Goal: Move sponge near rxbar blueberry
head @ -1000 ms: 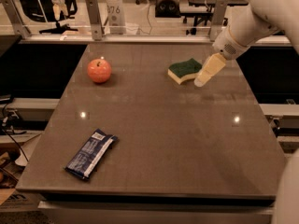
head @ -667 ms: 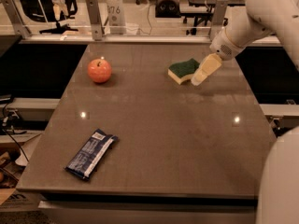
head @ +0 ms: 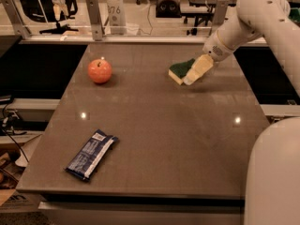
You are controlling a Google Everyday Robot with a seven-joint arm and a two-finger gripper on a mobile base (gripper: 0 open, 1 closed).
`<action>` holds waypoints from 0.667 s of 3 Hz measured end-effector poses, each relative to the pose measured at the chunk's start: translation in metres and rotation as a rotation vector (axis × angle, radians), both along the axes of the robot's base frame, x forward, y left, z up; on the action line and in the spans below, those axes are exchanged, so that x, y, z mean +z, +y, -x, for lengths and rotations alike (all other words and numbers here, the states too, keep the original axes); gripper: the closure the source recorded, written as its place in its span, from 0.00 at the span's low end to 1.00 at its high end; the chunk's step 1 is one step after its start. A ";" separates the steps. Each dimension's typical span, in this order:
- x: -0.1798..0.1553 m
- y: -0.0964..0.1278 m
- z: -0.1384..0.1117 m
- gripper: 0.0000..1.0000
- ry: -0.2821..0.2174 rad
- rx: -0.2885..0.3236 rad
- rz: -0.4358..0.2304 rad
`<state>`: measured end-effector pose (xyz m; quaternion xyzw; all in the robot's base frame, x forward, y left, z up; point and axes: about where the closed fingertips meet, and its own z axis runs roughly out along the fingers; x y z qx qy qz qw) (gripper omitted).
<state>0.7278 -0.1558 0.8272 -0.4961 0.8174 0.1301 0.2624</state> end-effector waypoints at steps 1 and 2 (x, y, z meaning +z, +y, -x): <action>-0.002 0.011 0.001 0.16 0.004 0.015 -0.012; 0.000 0.018 0.004 0.40 0.002 0.031 -0.017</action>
Offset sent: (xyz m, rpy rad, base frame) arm -0.0102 0.0222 0.0087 0.0210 -0.0112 0.0435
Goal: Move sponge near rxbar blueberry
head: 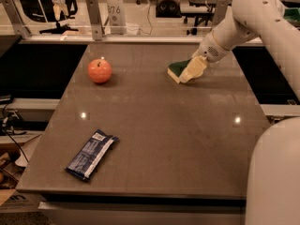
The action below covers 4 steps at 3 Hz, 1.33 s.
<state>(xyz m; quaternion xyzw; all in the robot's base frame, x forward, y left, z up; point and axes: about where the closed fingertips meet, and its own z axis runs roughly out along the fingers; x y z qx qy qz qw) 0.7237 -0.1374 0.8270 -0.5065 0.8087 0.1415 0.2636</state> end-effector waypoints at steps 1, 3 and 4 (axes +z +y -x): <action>0.004 0.005 0.006 0.64 -0.004 0.016 -0.008; 0.031 0.031 0.038 1.00 -0.018 0.095 -0.053; 0.047 0.057 0.069 1.00 -0.009 0.178 -0.069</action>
Offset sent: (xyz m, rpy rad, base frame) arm -0.0397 0.0240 0.0395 0.0548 -0.0426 0.0843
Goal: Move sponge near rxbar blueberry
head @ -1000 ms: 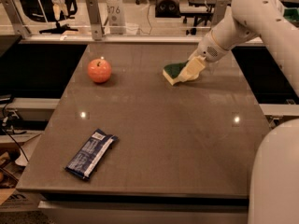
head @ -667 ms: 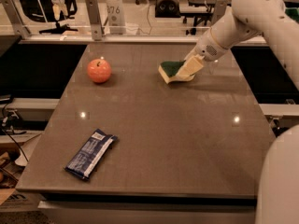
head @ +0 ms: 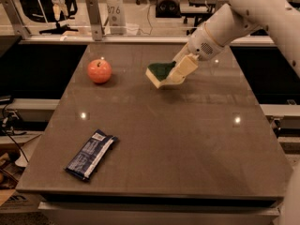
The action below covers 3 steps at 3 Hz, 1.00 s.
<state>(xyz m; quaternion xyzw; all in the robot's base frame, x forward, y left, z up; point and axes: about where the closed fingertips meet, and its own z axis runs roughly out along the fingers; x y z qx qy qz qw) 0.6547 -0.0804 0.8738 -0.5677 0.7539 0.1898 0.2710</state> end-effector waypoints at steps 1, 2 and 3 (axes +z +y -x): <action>0.010 0.031 0.038 1.00 0.017 0.093 -0.005; 0.013 0.060 0.075 1.00 0.035 0.165 -0.004; 0.015 0.089 0.109 1.00 0.036 0.228 0.012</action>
Offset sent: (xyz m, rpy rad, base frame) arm -0.1265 0.0963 0.0170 -0.0018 0.0645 0.2571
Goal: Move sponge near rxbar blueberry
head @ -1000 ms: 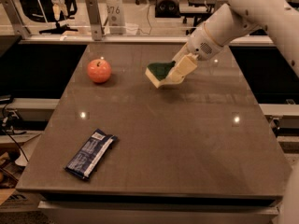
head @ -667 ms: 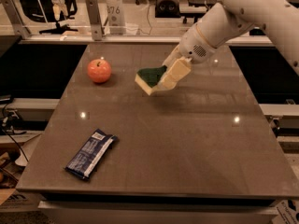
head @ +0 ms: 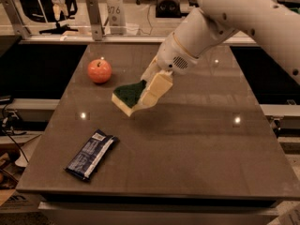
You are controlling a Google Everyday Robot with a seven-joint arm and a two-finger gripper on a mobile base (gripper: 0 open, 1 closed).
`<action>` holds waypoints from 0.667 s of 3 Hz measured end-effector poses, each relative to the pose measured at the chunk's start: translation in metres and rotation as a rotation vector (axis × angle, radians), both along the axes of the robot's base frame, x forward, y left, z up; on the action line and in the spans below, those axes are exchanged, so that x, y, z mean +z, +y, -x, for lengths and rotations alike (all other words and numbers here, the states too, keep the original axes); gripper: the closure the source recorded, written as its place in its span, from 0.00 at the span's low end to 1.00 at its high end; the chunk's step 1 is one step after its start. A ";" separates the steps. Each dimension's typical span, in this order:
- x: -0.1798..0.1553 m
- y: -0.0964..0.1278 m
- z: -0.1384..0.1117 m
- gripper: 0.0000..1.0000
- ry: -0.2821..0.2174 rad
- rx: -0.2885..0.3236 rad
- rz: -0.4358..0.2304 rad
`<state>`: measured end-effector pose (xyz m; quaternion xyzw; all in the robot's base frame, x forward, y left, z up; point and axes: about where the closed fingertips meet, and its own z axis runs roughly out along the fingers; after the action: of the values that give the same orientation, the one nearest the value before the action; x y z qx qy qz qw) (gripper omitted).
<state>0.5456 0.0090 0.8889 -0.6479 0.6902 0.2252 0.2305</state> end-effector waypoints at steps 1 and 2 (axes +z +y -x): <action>-0.001 0.027 0.026 1.00 -0.011 0.049 0.020; -0.009 0.047 0.044 1.00 -0.014 0.083 0.047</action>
Offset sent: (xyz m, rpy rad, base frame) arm -0.0651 0.0677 -0.0181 -0.0799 -0.0176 0.1207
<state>0.5013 0.0555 0.8803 -0.6829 0.6660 0.2137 0.2107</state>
